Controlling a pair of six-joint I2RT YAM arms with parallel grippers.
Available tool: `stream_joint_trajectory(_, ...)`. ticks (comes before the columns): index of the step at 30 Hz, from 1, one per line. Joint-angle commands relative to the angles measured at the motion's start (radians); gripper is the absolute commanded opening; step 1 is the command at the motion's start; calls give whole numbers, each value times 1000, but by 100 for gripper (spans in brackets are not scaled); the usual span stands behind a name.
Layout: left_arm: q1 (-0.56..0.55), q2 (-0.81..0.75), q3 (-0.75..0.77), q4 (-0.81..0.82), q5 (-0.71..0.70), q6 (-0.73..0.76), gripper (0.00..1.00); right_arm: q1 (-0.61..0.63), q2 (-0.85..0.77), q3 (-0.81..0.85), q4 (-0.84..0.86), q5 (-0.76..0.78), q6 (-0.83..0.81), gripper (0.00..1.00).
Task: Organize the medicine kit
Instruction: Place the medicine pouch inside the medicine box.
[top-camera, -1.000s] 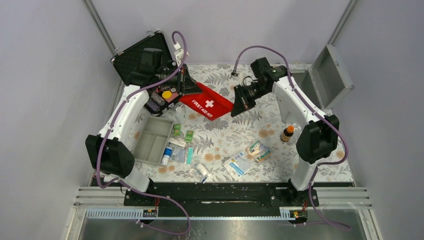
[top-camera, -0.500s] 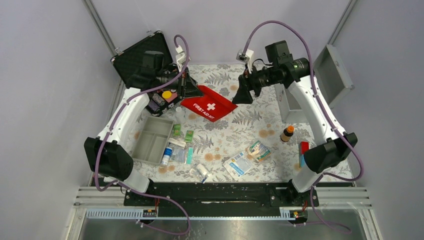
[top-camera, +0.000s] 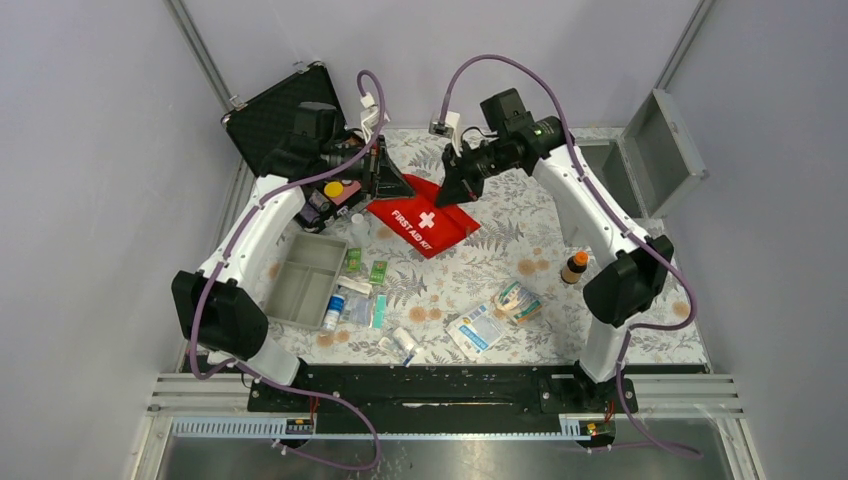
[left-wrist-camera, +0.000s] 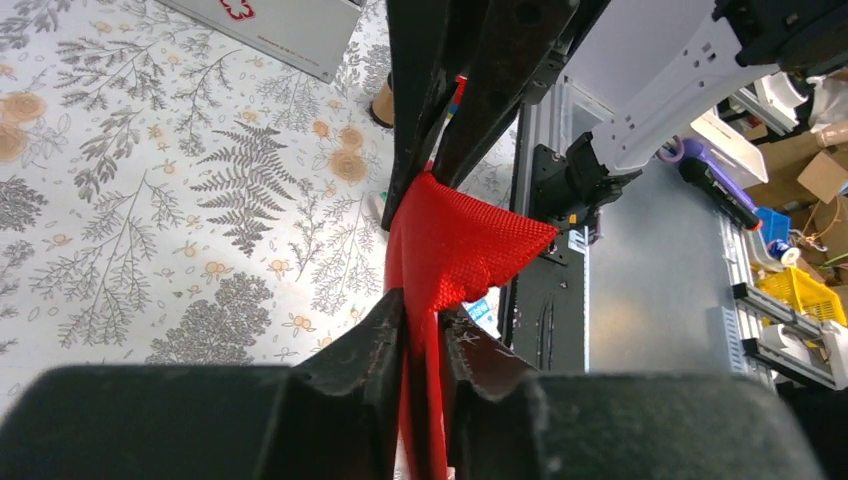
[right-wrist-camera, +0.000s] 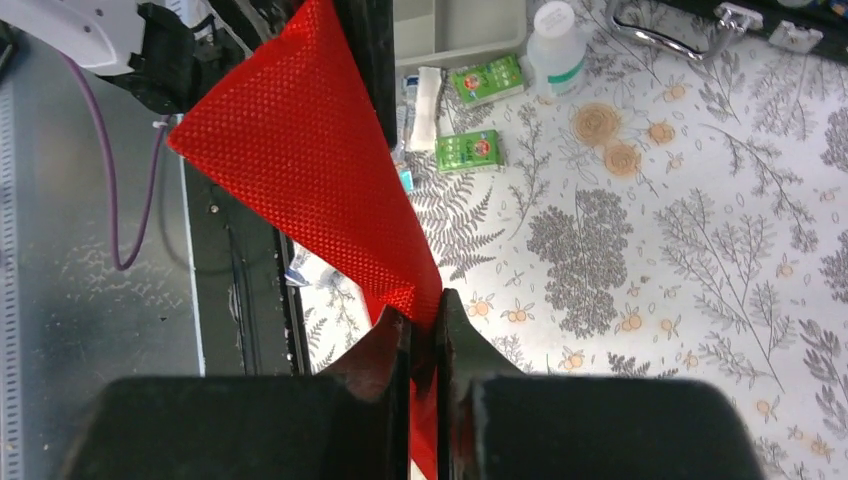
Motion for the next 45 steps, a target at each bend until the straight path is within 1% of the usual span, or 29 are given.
stream_joint_trajectory(1, -4, -19, -3, 89, -94, -81, 38, 2, -114, -71, 34, 105, 40, 0)
stream_joint_trajectory(2, -4, -26, -17, 105, -147, -124, 54, -8, -151, -103, 33, 131, 43, 0)
stream_joint_trajectory(3, -3, -34, -30, 115, -206, -150, 83, -25, -187, -140, 35, 150, 46, 0)
stream_joint_trajectory(4, -4, -43, -44, 123, -253, -171, 97, -51, -230, -176, 45, 169, 76, 0)
stream_joint_trajectory(5, -4, -52, -57, 139, -289, -189, 99, -85, -268, -217, 63, 195, 108, 0)
stream_joint_trajectory(7, -3, -69, -86, 156, -335, -223, 99, -178, -339, -277, 92, 266, 179, 0)
stream_joint_trajectory(9, -4, -76, -110, 165, -359, -263, 99, -248, -380, -310, 119, 385, 231, 0)
stream_joint_trajectory(13, -4, -66, -120, 171, -373, -305, 99, -333, -405, -349, 208, 799, 286, 0)
stream_joint_trajectory(15, -4, -53, -109, 168, -371, -312, 99, -362, -385, -346, 261, 964, 307, 0)
stream_joint_trajectory(19, -4, -43, -92, 168, -355, -323, 99, -408, -290, -264, 306, 1121, 323, 0)
stream_joint_trajectory(21, -4, -51, -94, 163, -356, -317, 99, -420, -221, -212, 310, 1147, 289, 0)
stream_joint_trajectory(23, -3, -62, -99, 155, -362, -307, 99, -438, -167, -163, 305, 1151, 257, 0)
stream_joint_trajectory(28, -4, -90, -107, 134, -384, -275, 99, -481, -66, -79, 264, 1101, 181, 0)
stream_joint_trajectory(29, -4, -92, -109, 129, -389, -270, 99, -491, -37, -55, 236, 1067, 167, 0)
stream_joint_trajectory(31, -3, -95, -111, 123, -393, -260, 99, -520, 36, 33, 131, 984, 150, 0)
stream_joint_trajectory(33, -3, -91, -104, 112, -394, -250, 99, -551, 133, 179, -9, 925, 180, 0)
stream_joint_trajectory(35, -1, -86, -90, 97, -400, -235, 99, -584, 242, 338, -139, 800, 217, 0)
stream_joint_trajectory(37, -1, -79, -79, 79, -405, -221, 99, -612, 357, 466, -245, 723, 242, 0)
stream_joint_trajectory(38, -2, -79, -76, 73, -407, -216, 99, -622, 384, 490, -267, 728, 255, 0)
stream_joint_trajectory(40, -1, -77, -73, 62, -414, -205, 99, -633, 408, 473, -273, 750, 288, 0)
stream_joint_trajectory(45, 0, -86, -82, 52, -428, -186, 99, -644, 398, 372, -302, 662, 318, 0)
